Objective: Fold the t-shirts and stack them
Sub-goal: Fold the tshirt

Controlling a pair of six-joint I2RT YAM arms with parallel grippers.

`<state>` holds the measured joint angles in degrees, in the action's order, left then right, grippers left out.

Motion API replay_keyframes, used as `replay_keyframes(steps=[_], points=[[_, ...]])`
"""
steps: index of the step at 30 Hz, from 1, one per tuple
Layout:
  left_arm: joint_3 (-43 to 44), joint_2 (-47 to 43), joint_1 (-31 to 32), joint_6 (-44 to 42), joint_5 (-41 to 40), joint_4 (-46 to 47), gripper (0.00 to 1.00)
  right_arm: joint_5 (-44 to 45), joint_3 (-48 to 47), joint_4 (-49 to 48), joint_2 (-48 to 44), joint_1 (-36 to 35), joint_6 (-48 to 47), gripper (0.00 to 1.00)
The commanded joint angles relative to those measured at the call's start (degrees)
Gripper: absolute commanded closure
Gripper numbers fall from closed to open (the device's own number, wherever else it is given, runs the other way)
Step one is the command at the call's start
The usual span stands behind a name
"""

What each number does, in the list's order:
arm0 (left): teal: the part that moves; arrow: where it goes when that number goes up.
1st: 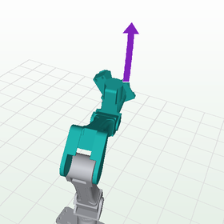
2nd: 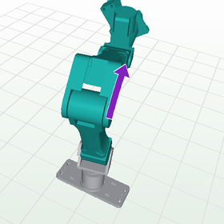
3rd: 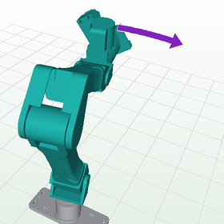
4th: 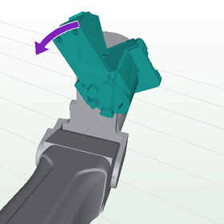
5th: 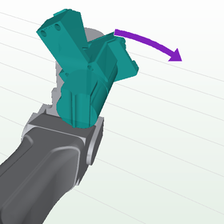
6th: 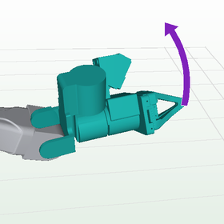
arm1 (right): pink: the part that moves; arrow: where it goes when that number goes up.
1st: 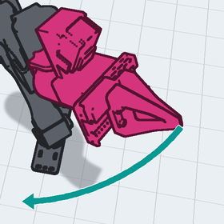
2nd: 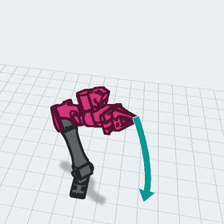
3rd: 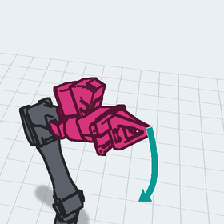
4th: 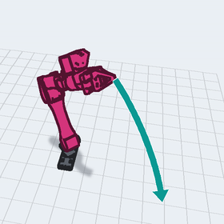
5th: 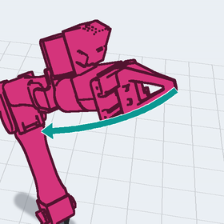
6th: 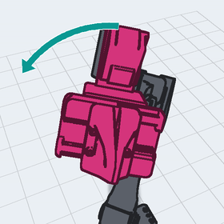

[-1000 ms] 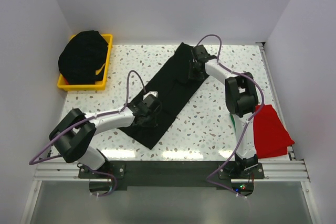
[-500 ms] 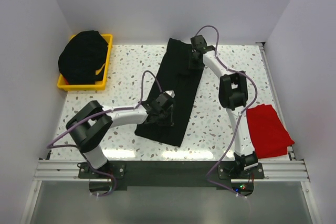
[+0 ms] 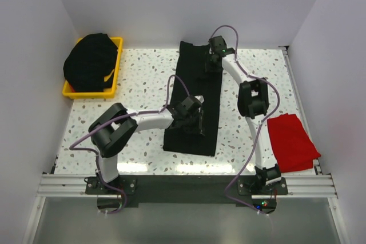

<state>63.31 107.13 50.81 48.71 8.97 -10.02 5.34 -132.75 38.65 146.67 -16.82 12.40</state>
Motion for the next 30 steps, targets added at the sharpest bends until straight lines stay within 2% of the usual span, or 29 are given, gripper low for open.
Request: replay_keyframes(steps=[1, 4, 8, 11, 12, 14, 15, 20, 22, 26, 30], points=[[1.9, -4.5, -0.2, -2.0, 0.6, -2.0, 0.70, -0.4, -0.1, -0.2, -5.0, 0.8, -1.3, 0.54], [0.5, -8.2, -1.0, -4.0, -0.1, -3.2, 0.69, -0.6, 0.0, 0.8, -9.0, 0.8, -0.1, 0.50], [-5.0, -14.8, -3.3, -4.8, -4.4, -4.6, 0.69, -1.7, 2.8, 2.0, -15.6, 0.9, 2.6, 0.49], [-10.9, -20.5, -7.1, -4.6, -5.7, -3.9, 0.69, -5.2, 12.3, -1.2, -23.5, 0.7, 5.8, 0.50], [-12.5, -22.5, -9.6, -4.2, -5.6, -3.4, 0.69, -5.4, 19.5, -2.6, -28.8, 0.4, 8.0, 0.50], [-16.2, -23.8, -11.9, -4.3, -6.1, -2.5, 0.70, -9.2, 27.4, -8.2, -33.9, -0.5, 9.4, 0.51], [-16.8, -24.2, -13.8, -4.6, -6.2, -2.4, 0.70, -9.0, 34.7, -9.8, -36.2, -2.0, 10.3, 0.51], [-17.1, -22.2, -17.2, -5.3, -3.8, 0.0, 0.71, -8.0, 57.8, -19.9, -50.1, -8.5, 14.5, 0.52], [-17.4, -20.4, -18.2, -5.0, -2.0, 0.6, 0.72, -8.4, 62.4, -23.2, -53.3, -12.8, 16.7, 0.53], [-20.8, -19.7, -18.4, -4.0, 1.4, 3.5, 0.76, -6.8, 70.0, -28.0, -54.0, -19.4, 19.2, 0.53], [-23.1, -20.9, -18.4, -4.4, 2.5, 4.2, 0.76, -7.3, 67.5, -28.6, -50.0, -21.2, 19.8, 0.54]])
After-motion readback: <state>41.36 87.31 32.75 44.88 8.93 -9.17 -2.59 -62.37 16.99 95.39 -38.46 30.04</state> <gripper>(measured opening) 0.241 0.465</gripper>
